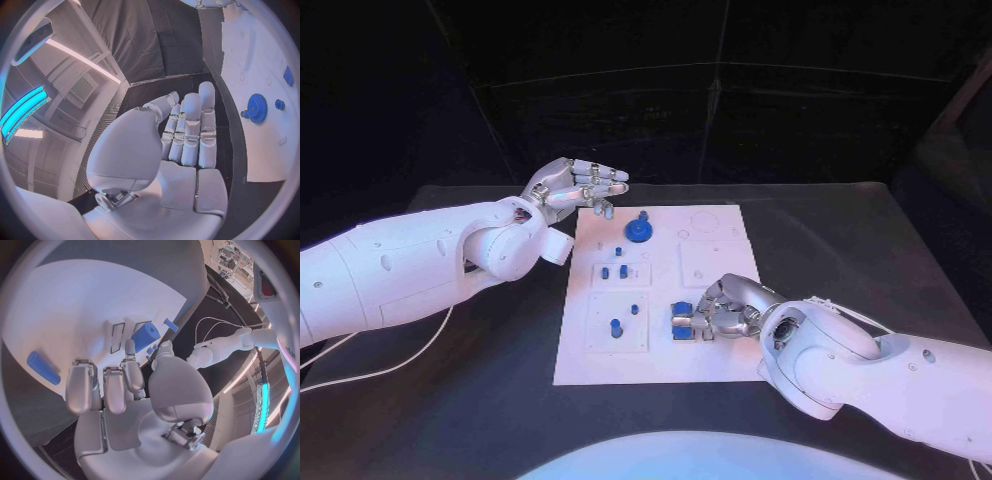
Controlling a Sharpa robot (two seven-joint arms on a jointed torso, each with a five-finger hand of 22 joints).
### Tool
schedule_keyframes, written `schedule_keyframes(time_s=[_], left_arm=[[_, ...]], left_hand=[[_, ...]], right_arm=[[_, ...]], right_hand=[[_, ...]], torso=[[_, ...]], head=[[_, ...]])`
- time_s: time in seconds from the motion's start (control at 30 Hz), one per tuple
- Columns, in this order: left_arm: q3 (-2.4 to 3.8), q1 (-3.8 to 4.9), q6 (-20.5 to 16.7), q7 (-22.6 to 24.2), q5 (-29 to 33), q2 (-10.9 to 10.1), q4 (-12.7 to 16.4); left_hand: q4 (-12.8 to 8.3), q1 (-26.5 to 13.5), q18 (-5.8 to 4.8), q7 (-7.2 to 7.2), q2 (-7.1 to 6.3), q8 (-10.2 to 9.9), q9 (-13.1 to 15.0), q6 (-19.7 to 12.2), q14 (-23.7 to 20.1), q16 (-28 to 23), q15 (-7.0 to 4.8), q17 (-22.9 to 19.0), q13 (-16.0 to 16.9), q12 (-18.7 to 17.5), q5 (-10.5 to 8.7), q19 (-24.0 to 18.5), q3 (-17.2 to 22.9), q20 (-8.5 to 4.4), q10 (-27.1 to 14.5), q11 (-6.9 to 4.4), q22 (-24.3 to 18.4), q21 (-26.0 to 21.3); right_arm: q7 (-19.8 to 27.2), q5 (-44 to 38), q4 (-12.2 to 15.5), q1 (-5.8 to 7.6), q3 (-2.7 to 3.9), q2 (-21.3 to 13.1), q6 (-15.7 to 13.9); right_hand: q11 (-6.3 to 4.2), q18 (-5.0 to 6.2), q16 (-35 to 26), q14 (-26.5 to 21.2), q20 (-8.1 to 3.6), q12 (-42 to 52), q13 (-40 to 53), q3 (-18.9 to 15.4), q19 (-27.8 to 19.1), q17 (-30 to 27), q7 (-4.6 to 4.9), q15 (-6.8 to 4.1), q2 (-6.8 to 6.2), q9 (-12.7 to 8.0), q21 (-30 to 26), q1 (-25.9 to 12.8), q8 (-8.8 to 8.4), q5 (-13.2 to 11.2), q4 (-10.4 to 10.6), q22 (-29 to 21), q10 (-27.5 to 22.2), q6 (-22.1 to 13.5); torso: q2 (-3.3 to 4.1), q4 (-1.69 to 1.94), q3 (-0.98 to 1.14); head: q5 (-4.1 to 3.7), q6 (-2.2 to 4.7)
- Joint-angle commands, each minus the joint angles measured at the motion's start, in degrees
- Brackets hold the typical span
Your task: Assemble the parts on the task board
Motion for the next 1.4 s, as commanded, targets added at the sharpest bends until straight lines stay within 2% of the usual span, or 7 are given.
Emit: schedule_keyframes(time_s=[0.03, 0.17, 0.3, 0.4, 0.57, 0.87, 1.4], left_arm=[[0.05, 0.09, 0.7, 0.1, 0.2, 0.1, 0.1], [0.05, 0.09, 0.8, 0.0, 0.2, 0.1, 0.2], [0.05, 0.09, 0.9, 0.0, 0.2, 0.1, 0.2], [0.04, 0.09, 0.9, 0.0, 0.2, 0.1, 0.1], [0.04, 0.09, 0.9, 0.0, 0.2, 0.1, 0.1], [0.04, 0.09, 0.9, 0.0, 0.2, -0.1, 0.2], [0.04, 0.09, 1.0, -0.1, 0.2, -0.4, 0.2]], left_hand=[[-0.2, -0.3, 0.76, -0.02, 0.12, 0.4, 0.0, -0.4, -0.5, 0.2, -0.04, -0.1, -0.1, 0.4, -0.01, -0.4, -0.2, 0.12, -0.5, 0.05, -0.1, -0.3], [-0.2, -0.3, 0.77, -0.01, 0.11, 0.4, 0.0, -0.5, -0.6, 0.2, -0.03, -0.1, -0.1, 0.4, -0.01, -0.4, -0.2, 0.12, -0.5, 0.06, -0.1, -0.4], [-0.2, -0.3, 0.77, -0.01, 0.11, 0.4, 0.0, -0.5, -0.6, 0.2, -0.03, -0.1, -0.1, 0.4, -0.01, -0.4, -0.2, 0.12, -0.5, 0.07, -0.1, -0.4], [-0.2, -0.3, 0.77, -0.01, 0.11, 0.4, 0.0, -0.5, -0.6, 0.2, -0.03, -0.1, -0.1, 0.4, -0.01, -0.4, -0.2, 0.12, -0.5, 0.07, -0.1, -0.4], [-0.2, -0.3, 0.77, 0.00, 0.10, 0.4, 0.0, -0.5, -0.6, 0.2, -0.03, -0.1, -0.1, 0.4, -0.01, -0.4, -0.2, 0.12, -0.6, 0.07, -0.1, -0.4], [-0.2, -0.3, 0.77, 0.00, 0.10, 0.4, 0.0, -0.5, -0.6, 0.2, -0.03, -0.1, -0.1, 0.4, -0.01, -0.4, -0.2, 0.12, -0.6, 0.07, -0.1, -0.4], [-0.2, -0.3, 0.77, 0.00, 0.10, 0.4, 0.0, -0.5, -0.6, 0.2, -0.03, -0.1, -0.1, 0.4, -0.01, -0.4, -0.2, 0.12, -0.6, 0.07, -0.1, -0.4]], right_arm=[[1.4, -0.1, 0.2, 0.07, 0.02, -0.1, -1.0], [2.8, 0.0, 0.4, 0.07, 0.02, -0.4, -0.7], [4.4, 0.2, 0.8, 0.07, 0.02, -0.7, -0.5], [5.1, 0.3, 0.8, 0.07, 0.02, -0.8, -0.4], [4.2, -0.2, 0.6, 0.07, 0.02, -0.7, -0.4], [2.8, -0.4, -0.2, 0.08, 0.02, -0.6, 0.0], [3.8, 1.7, 0.0, 0.08, 0.02, -1.2, 2.7]], right_hand=[[-0.09, -0.87, -0.1, 4.0, -0.27, -0.3, 0.1, 0.4, -0.1, 4.2, 0.23, -0.32, -0.26, 0.1, -0.1, -0.4, -0.30, -0.1, 0.0, 0.0, -0.4, -0.1], [-0.14, -0.86, -0.1, 4.0, -0.27, -0.4, 0.2, 2.8, -0.1, 4.3, 0.16, -0.34, 0.81, 0.5, -0.1, 5.7, -0.06, 0.3, -2.3, 0.0, -0.4, 0.1], [-0.21, -0.91, 0.0, 4.1, -0.32, -0.3, 0.4, 3.0, 0.0, 4.6, 0.07, -0.40, 1.03, 0.8, 0.0, 8.5, 0.31, 1.6, -3.4, 0.3, -0.3, 0.3], [-0.33, -0.99, 0.1, 4.2, -0.40, -0.1, 0.8, 3.5, 0.1, 4.9, -0.02, -0.50, 1.13, 1.2, 0.2, 11.7, 0.70, 3.0, -5.3, 0.7, -0.1, 0.5], [-0.59, -1.00, 0.2, 4.2, -0.54, 0.1, 1.0, 4.6, 0.2, 5.1, -0.32, -0.68, 2.29, 1.7, 0.2, 15.2, 1.38, 3.8, -7.6, 0.8, 0.1, 1.1], [-0.80, -1.00, 0.2, 4.2, -0.69, 0.2, 1.2, 5.0, 0.2, 5.3, -0.57, -0.84, 3.23, 2.0, 0.2, 16.3, 1.84, 3.7, -8.5, 0.8, 0.2, 1.3], [-0.77, -1.01, 0.1, 4.2, -0.77, -0.1, 1.2, 4.4, 0.1, 5.1, -0.48, -0.88, 2.39, 2.2, 0.2, 17.1, 1.98, 3.5, -9.8, 0.8, 0.1, 0.9]], torso=[[-0.01, -0.02, 0.01], [-0.03, -0.01, 0.03], [-0.06, -0.06, 0.03], [-0.06, -0.06, 0.01], [-0.02, 0.03, -0.02], [-0.02, 0.00, -0.04], [-0.04, -0.03, -0.01]], head=[[0.01, -0.02], [0.03, -0.03], [0.09, -0.01], [0.00, 0.00], [-0.05, 0.03], [-0.04, -0.07], [0.20, -0.16]])
